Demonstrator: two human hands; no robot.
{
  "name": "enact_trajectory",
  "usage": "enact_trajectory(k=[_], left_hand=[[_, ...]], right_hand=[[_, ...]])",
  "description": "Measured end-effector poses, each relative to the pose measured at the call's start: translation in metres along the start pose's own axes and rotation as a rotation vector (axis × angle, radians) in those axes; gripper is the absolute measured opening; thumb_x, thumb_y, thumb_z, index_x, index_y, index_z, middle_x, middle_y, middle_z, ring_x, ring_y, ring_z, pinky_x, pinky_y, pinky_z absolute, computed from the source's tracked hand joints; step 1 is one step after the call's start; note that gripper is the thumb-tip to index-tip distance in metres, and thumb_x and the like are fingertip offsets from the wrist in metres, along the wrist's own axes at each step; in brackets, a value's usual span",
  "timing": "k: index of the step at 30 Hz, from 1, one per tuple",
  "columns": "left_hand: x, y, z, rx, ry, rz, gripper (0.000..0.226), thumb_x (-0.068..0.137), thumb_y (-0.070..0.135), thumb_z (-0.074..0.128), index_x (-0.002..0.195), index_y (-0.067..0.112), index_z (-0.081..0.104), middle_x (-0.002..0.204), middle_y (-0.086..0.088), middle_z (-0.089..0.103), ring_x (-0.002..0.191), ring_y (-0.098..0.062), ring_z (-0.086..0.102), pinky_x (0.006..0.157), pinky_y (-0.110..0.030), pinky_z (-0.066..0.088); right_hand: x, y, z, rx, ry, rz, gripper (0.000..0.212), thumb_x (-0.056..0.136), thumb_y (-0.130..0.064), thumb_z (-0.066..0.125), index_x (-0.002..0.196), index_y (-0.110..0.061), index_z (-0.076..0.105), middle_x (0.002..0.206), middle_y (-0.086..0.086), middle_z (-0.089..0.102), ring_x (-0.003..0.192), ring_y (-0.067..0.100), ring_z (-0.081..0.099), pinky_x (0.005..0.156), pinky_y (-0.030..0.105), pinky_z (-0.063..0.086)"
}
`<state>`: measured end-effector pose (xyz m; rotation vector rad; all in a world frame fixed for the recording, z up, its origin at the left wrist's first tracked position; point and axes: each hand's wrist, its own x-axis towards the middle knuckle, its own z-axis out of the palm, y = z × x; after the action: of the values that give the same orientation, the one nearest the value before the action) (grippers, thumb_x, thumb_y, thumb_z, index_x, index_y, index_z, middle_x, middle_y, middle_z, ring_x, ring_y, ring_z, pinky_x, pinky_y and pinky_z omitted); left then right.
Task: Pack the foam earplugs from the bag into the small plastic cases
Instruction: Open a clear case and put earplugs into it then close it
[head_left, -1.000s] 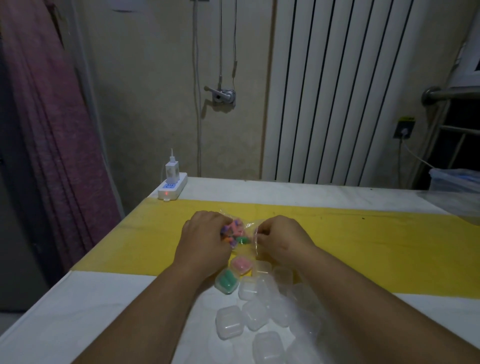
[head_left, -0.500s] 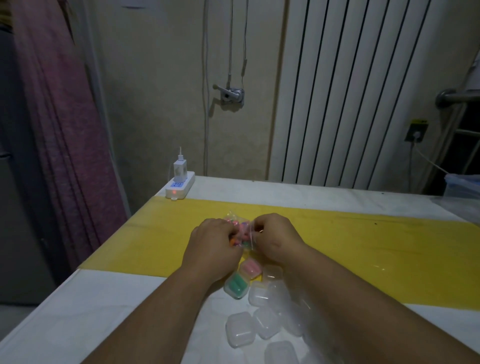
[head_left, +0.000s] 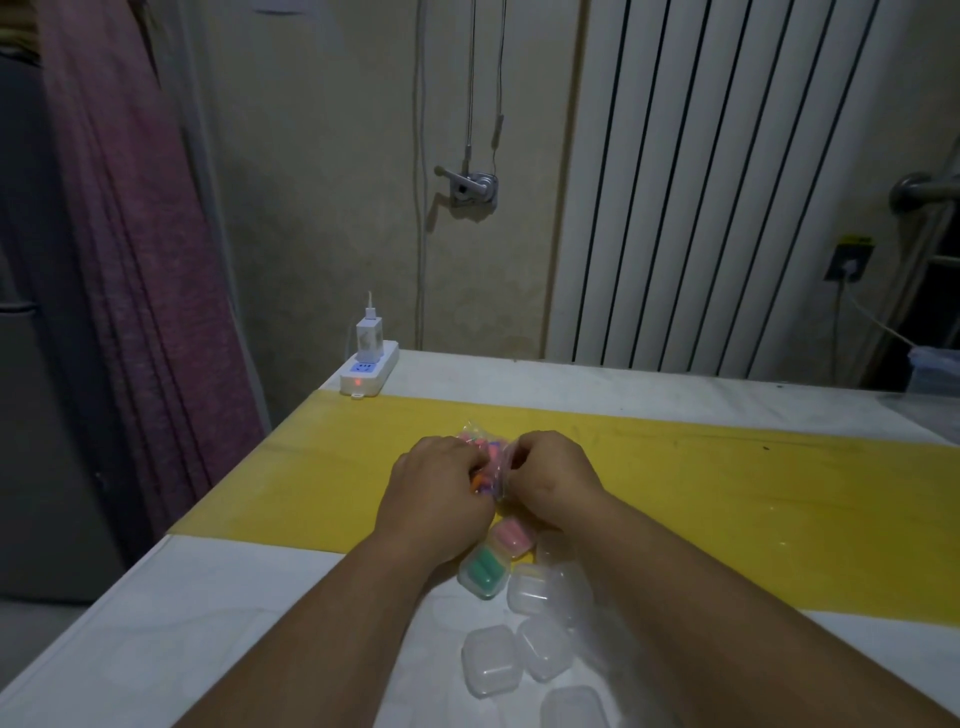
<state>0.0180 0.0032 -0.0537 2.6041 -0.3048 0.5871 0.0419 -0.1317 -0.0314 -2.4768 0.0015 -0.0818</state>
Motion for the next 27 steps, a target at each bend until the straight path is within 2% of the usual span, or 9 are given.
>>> enact_trajectory(k=[4,7,9,11,13,17,21,24,27], left_hand=[[0.0001,0.0003,0.0002,0.005,0.002,-0.006,0.032,0.078,0.026,0.061,0.108,0.019,0.069,0.110,0.003,0.066,0.106,-0.018,0.051,0.091,-0.034,0.045],[0.0000,-0.0003,-0.0006,-0.002,-0.016,-0.011,0.033,0.077,0.026,0.061,0.109,0.021,0.069,0.110,0.004,0.065,0.105,-0.017,0.051,0.092,-0.033,0.044],[0.0002,-0.0006,-0.0002,-0.005,-0.018,-0.006,0.032,0.077,0.026,0.060,0.108,0.021,0.069,0.109,0.004,0.065,0.105,-0.017,0.050,0.091,-0.034,0.044],[0.0008,-0.0010,0.0004,0.001,-0.012,-0.003,0.032,0.077,0.026,0.059,0.107,0.022,0.069,0.108,0.003,0.066,0.104,-0.019,0.051,0.090,-0.035,0.045],[0.0012,-0.0015,0.0012,0.001,-0.003,-0.004,0.030,0.078,0.026,0.059,0.106,0.022,0.070,0.106,0.003,0.066,0.104,-0.020,0.052,0.089,-0.034,0.045],[0.0008,-0.0022,0.0024,0.006,0.005,0.014,0.014,0.076,0.026,0.059,0.087,0.021,0.065,0.092,0.003,0.064,0.096,-0.022,0.052,0.077,-0.032,0.042],[0.0011,-0.0024,0.0020,-0.002,-0.011,0.008,0.026,0.075,0.023,0.058,0.099,0.023,0.067,0.100,0.003,0.066,0.100,-0.021,0.052,0.084,-0.034,0.044],[0.0009,-0.0015,0.0009,-0.007,-0.010,0.005,0.026,0.076,0.022,0.058,0.100,0.022,0.067,0.100,0.002,0.065,0.100,-0.021,0.052,0.085,-0.035,0.045],[0.0012,-0.0011,0.0006,0.005,-0.010,0.005,0.021,0.076,0.024,0.058,0.094,0.021,0.066,0.097,0.002,0.065,0.096,-0.021,0.052,0.082,-0.036,0.045]], right_hand=[[-0.0001,-0.0015,0.0003,0.016,-0.017,0.010,0.014,0.075,-0.014,0.072,0.076,-0.022,0.060,0.093,0.005,0.070,0.080,0.019,0.059,0.060,0.024,0.043],[-0.0003,-0.0027,0.0048,0.041,-0.002,0.015,0.015,0.074,-0.013,0.070,0.085,-0.018,0.063,0.100,0.005,0.070,0.092,0.023,0.063,0.075,0.030,0.052],[0.0002,-0.0027,0.0065,0.039,0.002,0.030,0.017,0.073,-0.014,0.071,0.089,-0.016,0.067,0.099,0.005,0.071,0.094,0.024,0.064,0.079,0.033,0.054],[0.0009,-0.0020,0.0063,0.038,0.013,0.031,0.011,0.072,-0.013,0.072,0.082,-0.017,0.067,0.094,0.003,0.071,0.091,0.023,0.065,0.074,0.030,0.053],[0.0001,-0.0010,0.0054,0.027,0.036,0.025,0.011,0.077,-0.013,0.068,0.074,-0.021,0.062,0.088,0.003,0.069,0.084,0.021,0.063,0.067,0.026,0.046],[-0.0010,0.0009,0.0061,0.047,0.126,0.037,0.014,0.086,-0.019,0.059,0.072,-0.018,0.057,0.081,0.004,0.061,0.075,0.023,0.055,0.062,0.024,0.037],[-0.0006,0.0003,0.0070,0.075,0.140,0.022,0.019,0.091,-0.023,0.056,0.078,-0.016,0.068,0.083,0.009,0.067,0.074,0.022,0.054,0.062,0.024,0.036],[0.0009,0.0023,0.0084,0.120,0.149,0.013,0.012,0.089,-0.025,0.061,0.079,-0.021,0.067,0.084,0.000,0.068,0.076,0.019,0.059,0.063,0.023,0.040],[0.0006,0.0020,0.0076,0.105,0.107,0.017,0.005,0.082,-0.025,0.072,0.085,-0.021,0.072,0.090,-0.001,0.072,0.077,0.016,0.060,0.064,0.022,0.041]])
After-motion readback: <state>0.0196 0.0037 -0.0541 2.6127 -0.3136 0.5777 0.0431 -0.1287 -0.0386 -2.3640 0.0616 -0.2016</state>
